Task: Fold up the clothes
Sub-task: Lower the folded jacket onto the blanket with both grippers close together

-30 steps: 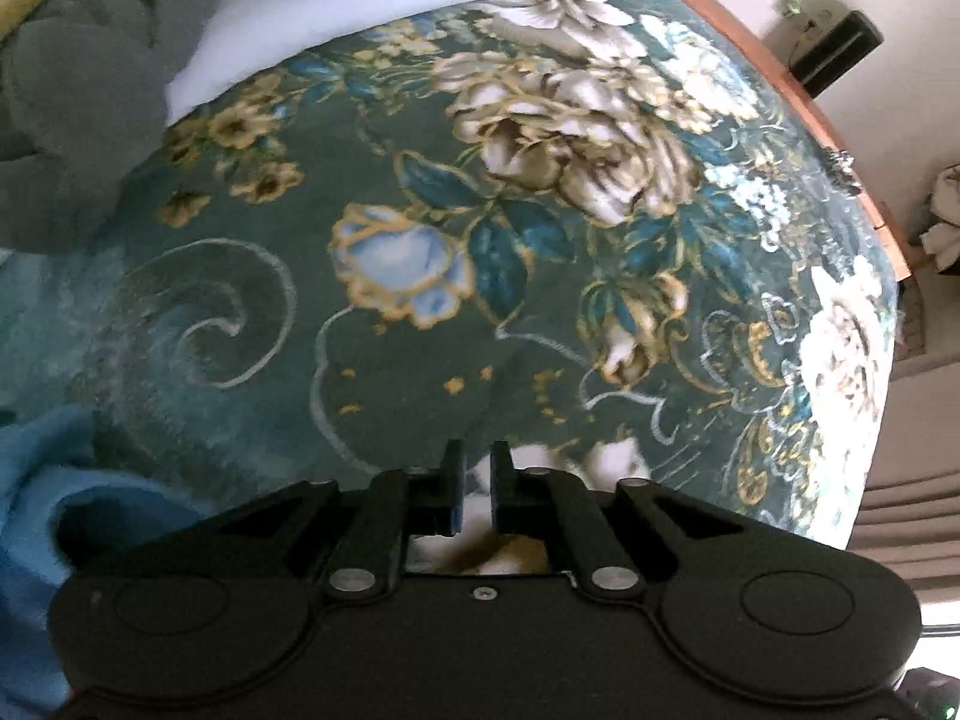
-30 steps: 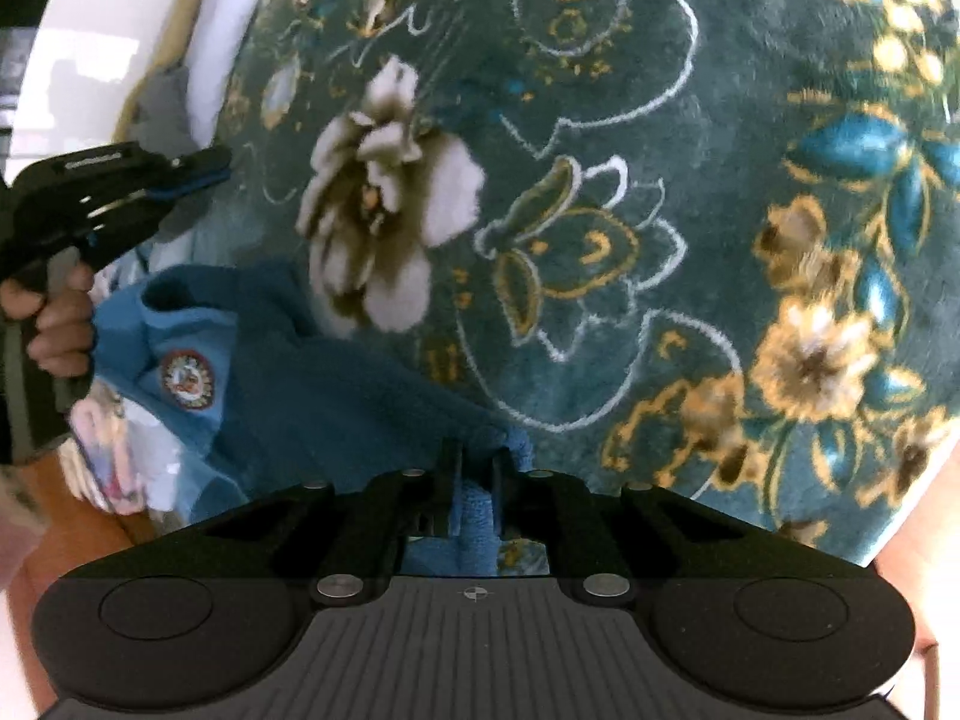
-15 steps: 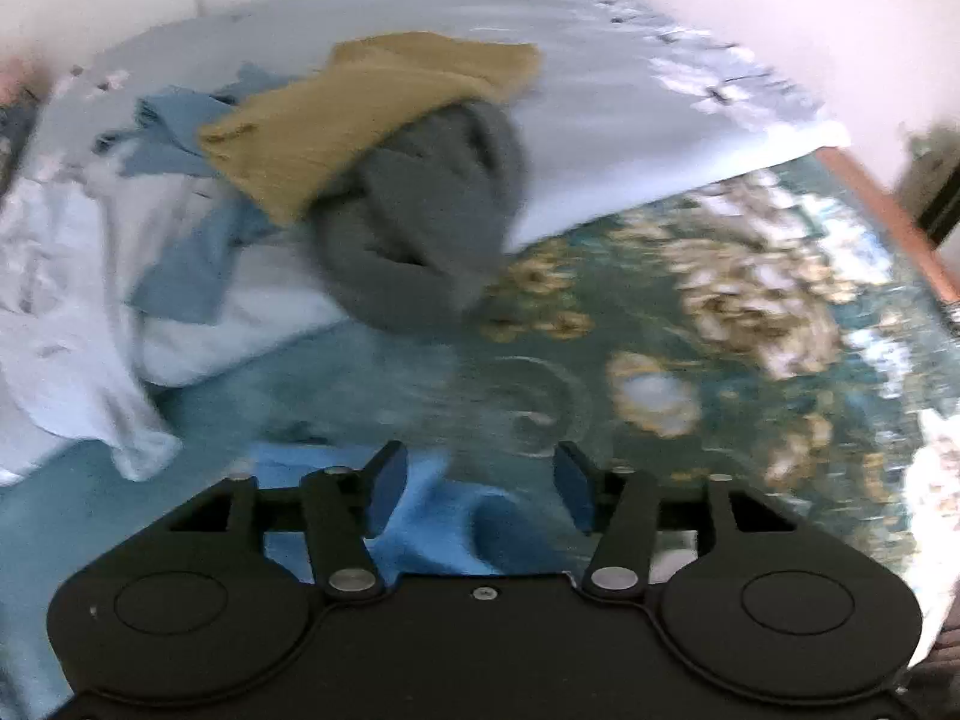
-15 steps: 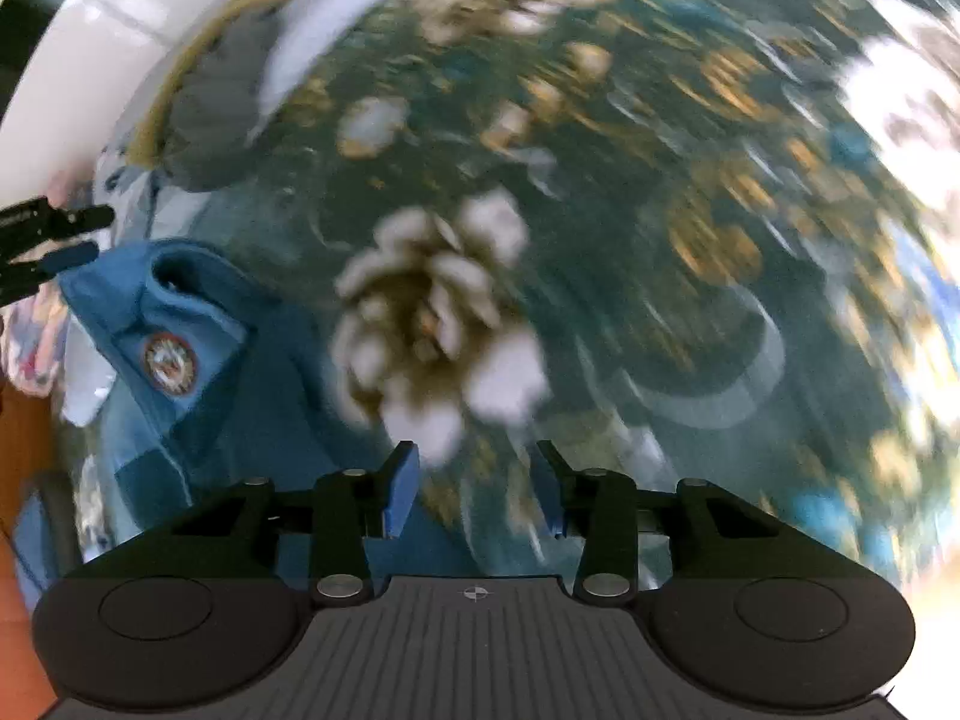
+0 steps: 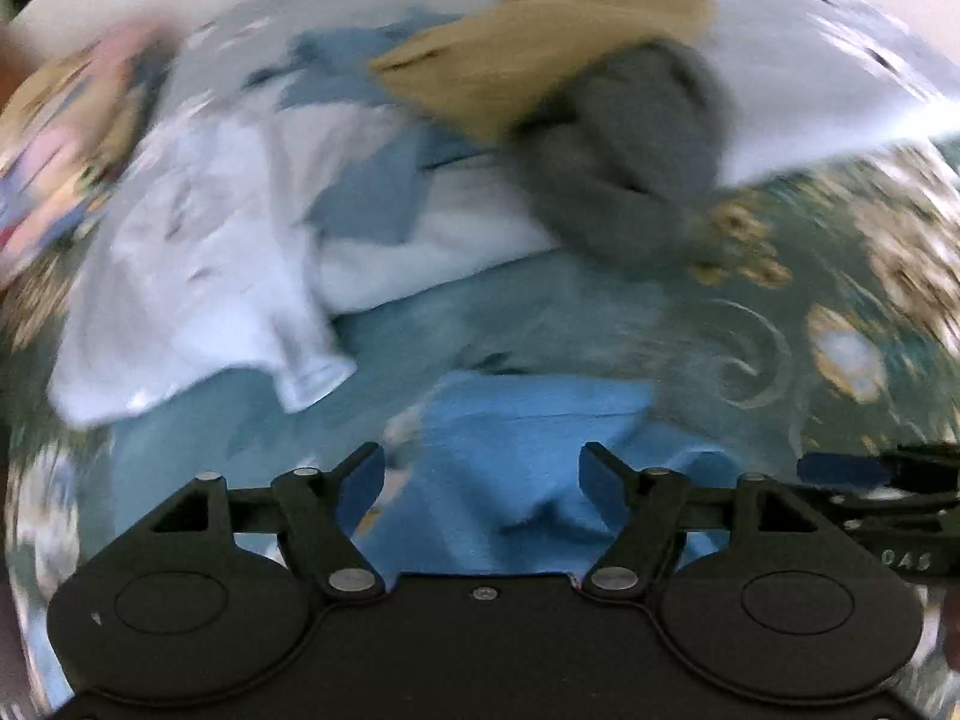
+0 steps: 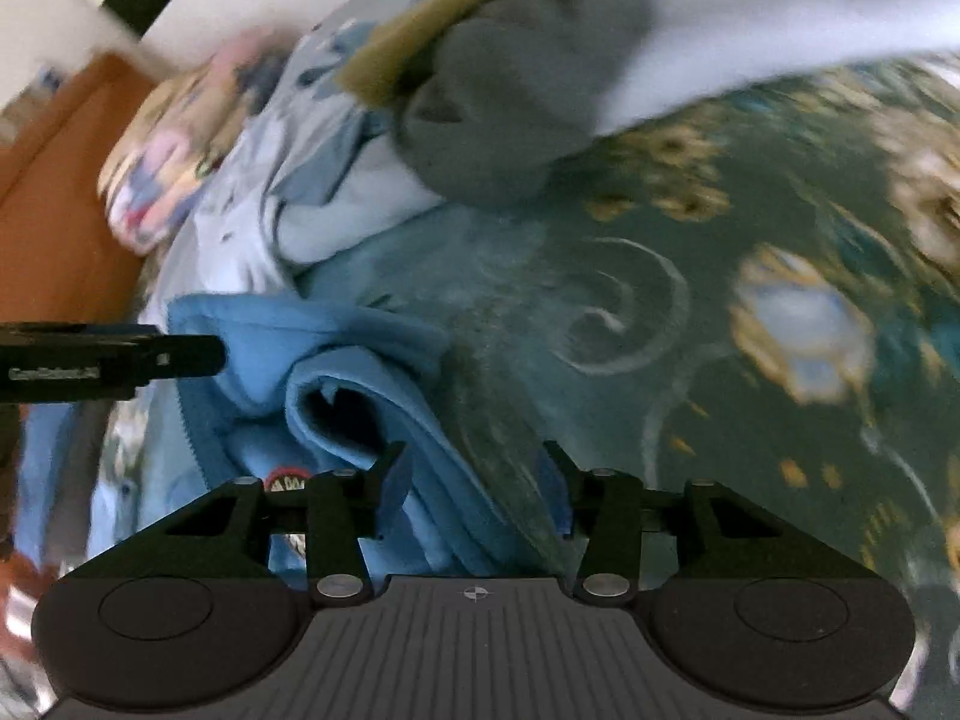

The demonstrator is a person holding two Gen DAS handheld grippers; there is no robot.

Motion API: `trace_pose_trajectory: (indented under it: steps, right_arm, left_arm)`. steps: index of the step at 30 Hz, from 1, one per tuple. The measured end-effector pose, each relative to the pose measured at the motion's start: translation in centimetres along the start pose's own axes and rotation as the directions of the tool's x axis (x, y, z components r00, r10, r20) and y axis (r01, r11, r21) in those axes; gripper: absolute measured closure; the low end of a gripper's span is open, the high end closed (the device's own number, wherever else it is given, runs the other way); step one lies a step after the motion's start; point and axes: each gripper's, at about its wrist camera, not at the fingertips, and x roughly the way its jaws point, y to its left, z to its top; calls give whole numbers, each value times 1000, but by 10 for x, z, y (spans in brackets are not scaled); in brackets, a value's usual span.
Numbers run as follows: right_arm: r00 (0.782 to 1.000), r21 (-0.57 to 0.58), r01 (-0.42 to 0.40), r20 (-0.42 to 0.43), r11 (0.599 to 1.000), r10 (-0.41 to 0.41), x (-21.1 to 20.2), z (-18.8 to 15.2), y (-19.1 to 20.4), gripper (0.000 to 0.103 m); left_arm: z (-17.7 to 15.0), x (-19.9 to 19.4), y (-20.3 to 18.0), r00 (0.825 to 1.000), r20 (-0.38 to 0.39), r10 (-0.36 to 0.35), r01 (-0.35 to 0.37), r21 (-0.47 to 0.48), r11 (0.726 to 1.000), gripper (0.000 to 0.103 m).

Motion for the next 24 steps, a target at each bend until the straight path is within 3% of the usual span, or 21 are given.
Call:
trace_pose_trajectory:
  steps: [5,11,13,14,15,16,17,20,21,22,24]
  right_arm:
    - [999,-125,-5,-40,992,0,26,13,18,60]
    - [997,-182,-69,-30,981,64,33,25,30,65]
    - [995,-184,-94,-28,978,91,33,27,32,81]
    - [995,-174,-104,-24,979,101,33,27,32,85]
    - [994,-164,-113,-19,980,112,32,26,32,92]
    - [993,-143,-114,-6,983,114,31,26,30,95]
    - [994,-104,-100,25,990,103,27,26,25,96]
    - [988,80,-56,151,995,44,6,25,-1,98]
    - [984,147,-54,176,988,28,-2,22,-12,98]
    - [982,209,-50,190,977,9,-9,17,-23,98]
    - [981,270,-32,194,962,-22,-15,6,-37,98]
  left_arm:
    - [-6,18,28,991,-42,-125,115,-189,975,29]
    - [0,29,35,971,29,-238,236,-284,929,38]
    - [4,31,31,964,44,-263,265,-285,921,61]
    - [5,33,30,959,45,-281,282,-289,915,67]
    - [6,36,30,952,47,-303,303,-301,904,84]
    - [7,37,30,945,52,-323,323,-315,893,96]
    - [8,38,32,935,67,-347,349,-338,874,96]
    - [13,35,38,886,156,-436,459,-420,783,96]
    - [16,35,39,879,177,-442,473,-432,768,97]
    - [20,36,39,875,192,-444,481,-437,760,97]
    - [27,46,34,886,172,-431,461,-424,779,97]
